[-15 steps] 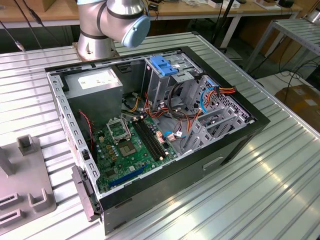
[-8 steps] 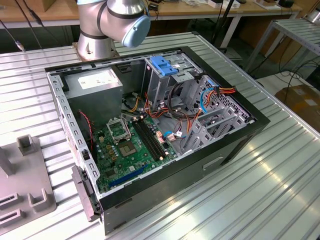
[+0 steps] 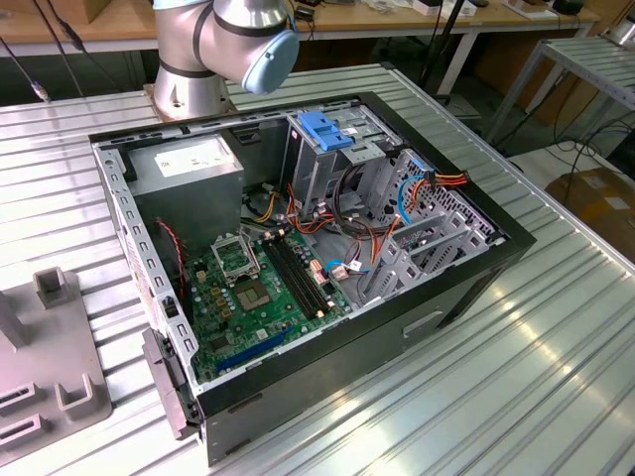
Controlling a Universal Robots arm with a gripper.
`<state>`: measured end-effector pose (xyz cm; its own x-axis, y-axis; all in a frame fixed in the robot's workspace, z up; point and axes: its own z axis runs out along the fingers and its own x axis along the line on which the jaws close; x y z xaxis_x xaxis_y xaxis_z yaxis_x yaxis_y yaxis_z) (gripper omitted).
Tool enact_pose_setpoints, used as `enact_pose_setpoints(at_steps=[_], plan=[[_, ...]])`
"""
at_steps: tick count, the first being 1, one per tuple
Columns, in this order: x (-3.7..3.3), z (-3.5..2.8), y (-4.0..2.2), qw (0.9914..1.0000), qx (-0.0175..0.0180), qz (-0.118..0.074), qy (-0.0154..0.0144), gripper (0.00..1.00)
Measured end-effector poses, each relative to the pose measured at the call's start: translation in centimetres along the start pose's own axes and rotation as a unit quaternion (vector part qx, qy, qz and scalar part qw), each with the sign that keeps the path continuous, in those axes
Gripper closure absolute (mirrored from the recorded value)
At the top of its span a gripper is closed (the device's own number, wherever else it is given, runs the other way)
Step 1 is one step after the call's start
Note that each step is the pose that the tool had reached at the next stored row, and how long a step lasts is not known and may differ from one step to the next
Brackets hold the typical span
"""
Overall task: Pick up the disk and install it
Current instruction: 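Pick up the disk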
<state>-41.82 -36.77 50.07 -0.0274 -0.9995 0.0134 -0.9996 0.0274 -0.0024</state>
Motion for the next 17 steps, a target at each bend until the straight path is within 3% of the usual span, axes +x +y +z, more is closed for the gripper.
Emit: enact_pose_setpoints(at_steps=[17], plan=[[-0.07,0.02,-2.35,1.00000,0.0000,0.000,0.0000,0.64]])
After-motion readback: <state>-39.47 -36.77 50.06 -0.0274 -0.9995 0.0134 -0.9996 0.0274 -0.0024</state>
